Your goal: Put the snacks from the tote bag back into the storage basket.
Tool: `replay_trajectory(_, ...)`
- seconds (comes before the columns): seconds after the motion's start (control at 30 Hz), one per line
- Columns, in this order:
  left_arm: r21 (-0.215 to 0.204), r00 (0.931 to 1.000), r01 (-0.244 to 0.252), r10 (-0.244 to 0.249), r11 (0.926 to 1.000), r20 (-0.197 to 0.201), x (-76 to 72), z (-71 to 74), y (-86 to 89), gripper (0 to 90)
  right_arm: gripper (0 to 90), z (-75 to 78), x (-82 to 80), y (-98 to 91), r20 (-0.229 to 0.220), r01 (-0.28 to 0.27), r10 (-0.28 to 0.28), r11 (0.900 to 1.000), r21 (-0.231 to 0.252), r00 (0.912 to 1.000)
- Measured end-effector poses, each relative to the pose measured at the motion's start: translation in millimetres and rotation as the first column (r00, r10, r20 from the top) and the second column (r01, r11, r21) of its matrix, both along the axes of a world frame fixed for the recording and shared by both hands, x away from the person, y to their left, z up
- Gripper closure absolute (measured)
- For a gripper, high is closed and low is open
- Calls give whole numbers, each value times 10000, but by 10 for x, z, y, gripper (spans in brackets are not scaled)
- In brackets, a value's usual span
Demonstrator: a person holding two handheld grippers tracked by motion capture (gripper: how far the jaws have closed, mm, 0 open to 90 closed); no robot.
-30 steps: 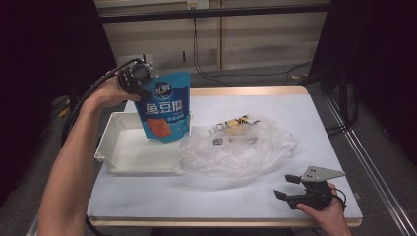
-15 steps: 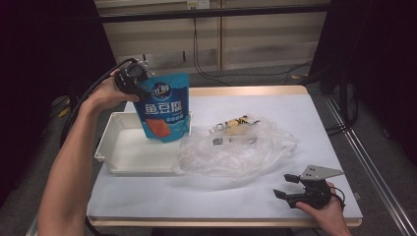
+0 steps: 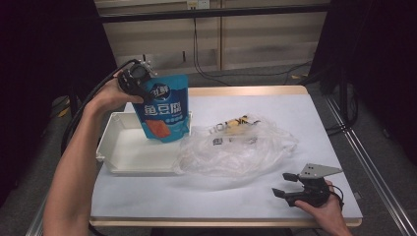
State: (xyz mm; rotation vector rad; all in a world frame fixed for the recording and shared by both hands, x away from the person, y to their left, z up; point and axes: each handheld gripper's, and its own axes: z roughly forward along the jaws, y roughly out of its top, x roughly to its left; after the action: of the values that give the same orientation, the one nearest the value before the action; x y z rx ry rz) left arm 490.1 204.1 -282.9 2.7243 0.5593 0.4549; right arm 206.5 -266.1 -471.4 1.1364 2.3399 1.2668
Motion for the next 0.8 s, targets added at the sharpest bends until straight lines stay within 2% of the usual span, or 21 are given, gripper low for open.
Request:
replay_trajectory(0.07, -267, 9996, -276, 278, 9993, 36, 0, 11, 12, 631, 295, 5, -17, 1, 20, -12, 12, 10000, 3, 10000)
replay_trajectory(0.1, -218, 9995, -321, 323, 9992, 58, 2, 21, 24, 582, 294, 8, -26, 1, 33, 24, -24, 10000, -20, 10000)
replay_trajectory(0.13, -441, 9988, -496, 498, 9978, 35, -5, 16, 32, 545, 294, 12, -34, -2, 31, 36, -35, 10000, -34, 10000)
replay_trajectory(0.2, -590, 9977, -672, 669, 9960, -71, -14, 23, 52, 440, 294, 20, -46, -8, 52, 55, -55, 10000, -10, 10000)
replay_trajectory(0.23, -706, 9975, -701, 700, 9950, -40, -21, 32, 71, 415, 294, 22, -50, -8, 56, 62, -62, 10000, 2, 10000)
replay_trajectory(0.27, -557, 9991, -431, 430, 9975, -37, -16, 56, 96, 394, 294, 24, -56, -5, 54, 80, -80, 10000, -19, 10000)
replay_trajectory(0.3, -1185, 9984, -560, 565, 9914, 12, -37, 50, 117, 377, 294, 24, -60, -2, 47, 75, -75, 10000, -29, 10000)
replay_trajectory(0.33, -1213, 9990, -436, 440, 9917, 1, -32, 63, 148, 351, 294, 25, -66, 1, 58, 65, -65, 10000, -73, 10000)
replay_trajectory(0.4, -1632, 9974, -718, 707, 9840, -126, -54, 32, 171, 288, 294, 28, -74, 8, 59, 111, -110, 9999, -57, 9999)
replay_trajectory(0.43, -1460, 9984, -562, 550, 9877, -123, -53, 25, 198, 279, 294, 28, -73, 9, 73, 110, -110, 9999, -67, 9999)
replay_trajectory(0.5, -1482, 9984, -558, 535, 9874, -190, -65, 19, 239, 231, 294, 28, -71, 11, 47, 98, -97, 9999, -82, 9999)
replay_trajectory(0.6, -2047, 9965, -839, 829, 9752, -139, -94, 4, 292, 180, 294, 24, -64, 17, 18, 73, -72, 9999, -110, 10000)
replay_trajectory(0.63, -2337, 9962, -873, 867, 9684, -126, -102, 6, 319, 169, 294, 24, -61, 19, 41, 60, -59, 9999, -122, 10000)
replay_trajectory(0.67, -2722, 9950, -985, 987, 9572, -132, -112, 5, 350, 159, 294, 24, -60, 22, 45, 50, -50, 9999, -120, 10000)
replay_trajectory(0.7, -2758, 9946, -1035, 1029, 9556, -170, -118, 6, 363, 147, 294, 26, -62, 24, 41, 46, -45, 9999, -119, 10000)
replay_trajectory(0.73, -2831, 9936, -1097, 1132, 9528, -41, -134, 4, 382, 130, 293, 27, -62, 24, 44, 43, -43, 9999, -116, 10000)
replay_trajectory(0.77, -3010, 9923, -1200, 1240, 9460, -59, -145, -1, 392, 127, 293, 28, -64, 23, 49, 42, -41, 9999, -116, 10000)
replay_trajectory(0.8, -3044, 9927, -1196, 1195, 9450, -192, -144, 2, 414, 118, 293, 29, -65, 22, 70, 43, -42, 9999, -118, 10000)
